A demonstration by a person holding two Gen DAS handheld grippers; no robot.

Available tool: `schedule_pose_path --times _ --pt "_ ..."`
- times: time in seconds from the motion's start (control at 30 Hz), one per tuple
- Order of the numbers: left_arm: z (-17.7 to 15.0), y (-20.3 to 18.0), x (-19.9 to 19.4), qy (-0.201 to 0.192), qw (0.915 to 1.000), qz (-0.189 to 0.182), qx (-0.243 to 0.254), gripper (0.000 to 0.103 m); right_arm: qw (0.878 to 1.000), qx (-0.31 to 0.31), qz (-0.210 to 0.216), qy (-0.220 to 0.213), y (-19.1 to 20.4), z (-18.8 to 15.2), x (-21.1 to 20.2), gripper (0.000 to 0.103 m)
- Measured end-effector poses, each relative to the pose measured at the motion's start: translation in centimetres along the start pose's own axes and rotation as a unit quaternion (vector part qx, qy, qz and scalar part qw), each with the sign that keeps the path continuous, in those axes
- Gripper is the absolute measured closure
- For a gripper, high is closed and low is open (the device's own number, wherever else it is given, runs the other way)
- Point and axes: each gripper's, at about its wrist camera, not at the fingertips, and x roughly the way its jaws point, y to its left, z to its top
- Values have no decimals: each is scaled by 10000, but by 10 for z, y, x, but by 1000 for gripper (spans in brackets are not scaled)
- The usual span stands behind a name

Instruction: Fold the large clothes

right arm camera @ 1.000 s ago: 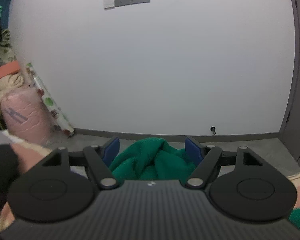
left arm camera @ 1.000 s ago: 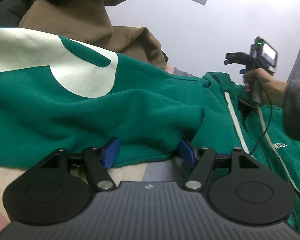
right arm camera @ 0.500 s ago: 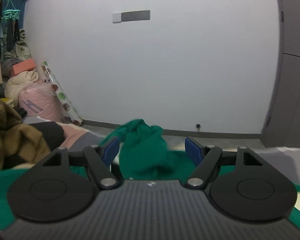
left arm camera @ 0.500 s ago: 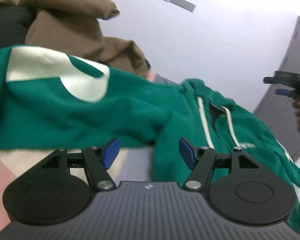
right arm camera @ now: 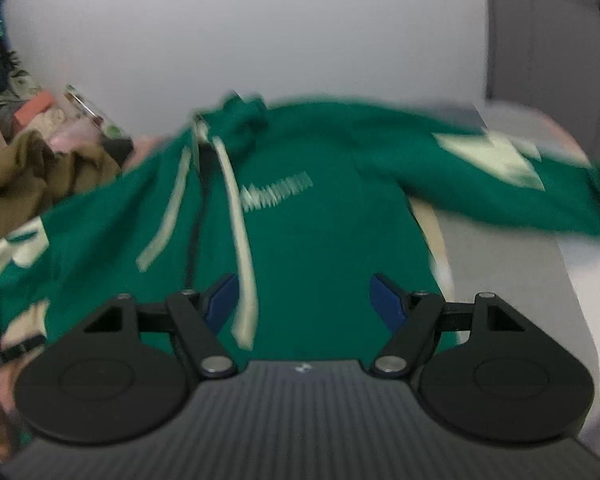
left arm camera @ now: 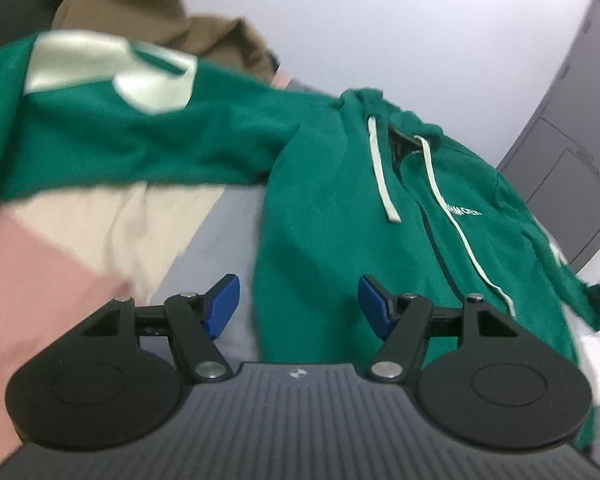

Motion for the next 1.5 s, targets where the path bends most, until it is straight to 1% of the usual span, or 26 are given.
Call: schedule_pose_path --times 0.07,0.1,0.13,0.2,0.3,0.47,0.5,0.57,0.6,0.7,0.73,0.77,0.83,0.9,0.97,1.0,1.03,1.07,1.1,1.13,1.17,1.2,1.23,1.27,1.4,1.5 --pt "-2 7 -7 169 9995 -73 -263 31 9996 211 -81 146 -23 -20 -7 27" --pt "-4 10 -10 253 9989 -118 -390 30 9994 279 -115 180 -32 -27 -11 18" --pt "-5 11 -12 316 9983 -154 -464 29 9988 374 -191 238 -42 -34 -13 16" --pt "-10 11 -18 423 9972 -242 -573 27 9969 630 -323 330 -63 -43 -18 16" --pt "-21 8 -22 618 9954 -321 -662 25 9931 1071 -242 416 -92 -54 -24 16" --pt "-36 5 -21 1025 9909 -235 -843 24 9747 2106 52 748 -137 -67 -10 16" --pt "-38 5 -19 1114 9898 -245 -852 24 9704 2250 89 873 -144 -73 -6 16" --pt "-42 4 -19 1193 9884 -247 -910 23 9668 2322 21 1062 -147 -80 2 16" --pt "-43 5 -19 1226 9875 -289 -951 23 9636 2407 78 1162 -149 -82 6 16" --pt "-49 6 -20 1379 9828 -463 -1133 23 9458 2755 853 1493 -146 -93 20 16" --pt "-52 5 -18 1475 9814 -450 -1140 23 9449 2672 1069 1562 -140 -92 21 14" --pt "-55 4 -16 1582 9807 -378 -1083 23 9487 2441 1197 1617 -130 -92 22 14" --pt "-58 -2 -16 1620 9819 -292 -939 23 9600 1984 982 1717 -112 -93 24 14" --pt "-61 -5 -18 1655 9821 -270 -858 23 9643 1773 722 1829 -102 -100 30 14" --pt "-64 -7 -21 1670 9819 -266 -856 24 9679 1687 586 1767 -95 -103 31 15" --pt "-65 -7 -23 1675 9819 -273 -842 24 9714 1539 478 1746 -87 -104 30 18" --pt "-65 -9 -25 1671 9823 -279 -804 29 9743 1344 396 1765 -79 -105 29 23" --pt "-67 -10 -27 1671 9826 -254 -769 41 9769 1134 323 1781 -71 -105 27 28" --pt "-68 -11 -28 1679 9826 -227 -762 48 9787 1002 292 1768 -66 -106 24 42" --pt "-68 -11 -30 1687 9825 -246 -756 58 9793 969 369 1738 -63 -105 20 64" --pt "-68 -12 -32 1688 9823 -299 -753 71 9790 1033 459 1698 -63 -105 16 73" --pt "-66 -13 -37 1668 9821 -386 -788 76 9794 1075 511 1634 -62 -104 10 85" --pt "-63 -13 -41 1616 9822 -480 -826 81 9804 1042 568 1573 -59 -103 2 89" --pt "-58 -12 -47 1555 9821 -601 -881 83 9815 973 645 1515 -56 -100 -6 90" --pt "-38 -7 -74 1391 9771 -1061 -1214 86 9835 849 1062 1190 -48 -84 -45 92" --pt "-23 -9 -100 1298 9780 -1143 -1163 87 9851 545 1289 996 -37 -70 -79 93"
